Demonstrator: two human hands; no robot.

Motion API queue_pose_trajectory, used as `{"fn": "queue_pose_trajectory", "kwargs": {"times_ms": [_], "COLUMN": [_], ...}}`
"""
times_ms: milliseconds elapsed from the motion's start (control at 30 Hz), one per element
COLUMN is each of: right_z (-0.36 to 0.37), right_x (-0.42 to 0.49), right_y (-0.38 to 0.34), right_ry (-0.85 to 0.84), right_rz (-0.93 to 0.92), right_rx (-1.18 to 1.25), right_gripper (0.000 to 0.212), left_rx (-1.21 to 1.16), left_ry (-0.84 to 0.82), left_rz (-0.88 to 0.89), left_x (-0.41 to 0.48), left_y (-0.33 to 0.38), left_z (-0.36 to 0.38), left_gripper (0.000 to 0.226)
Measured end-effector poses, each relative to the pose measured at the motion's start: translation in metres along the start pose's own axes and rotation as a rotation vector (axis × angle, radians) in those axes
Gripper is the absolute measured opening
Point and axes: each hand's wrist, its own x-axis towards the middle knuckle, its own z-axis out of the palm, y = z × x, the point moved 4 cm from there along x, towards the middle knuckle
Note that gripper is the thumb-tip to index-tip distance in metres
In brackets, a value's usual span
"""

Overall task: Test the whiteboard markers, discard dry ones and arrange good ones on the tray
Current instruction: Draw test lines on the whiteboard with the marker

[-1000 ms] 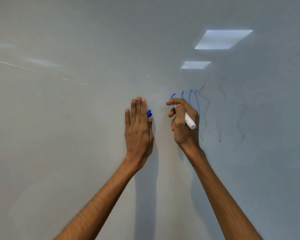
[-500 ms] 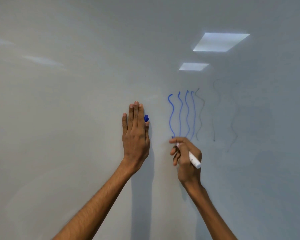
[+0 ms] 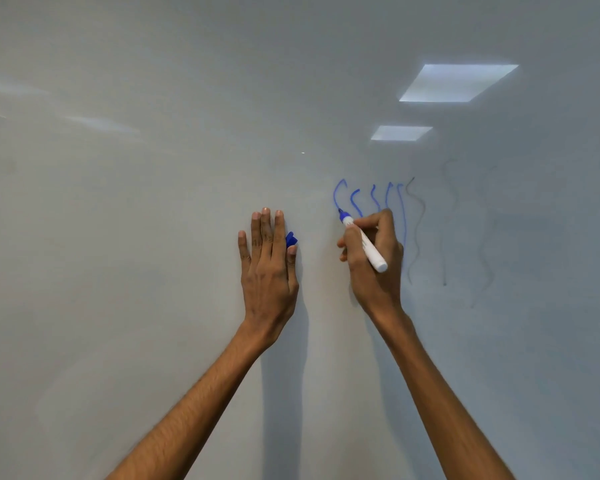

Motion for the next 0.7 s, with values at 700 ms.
{"fn": "queue_pose_trajectory", "kwargs": {"times_ms": [700], "right_z": [0.023], "right_x": [0.025], "right_y": [-0.027], "right_ry": [-0.029], "right_rz": [-0.045], "right_rx": [0.057], "right_gripper": [0.016], "left_rx": [-0.017], "left_ry": [-0.028], "left_rz": [0.031], "left_x": [-0.014], "left_y": [-0.008], "left_z": [-0.004], "left_gripper": [0.053]}}
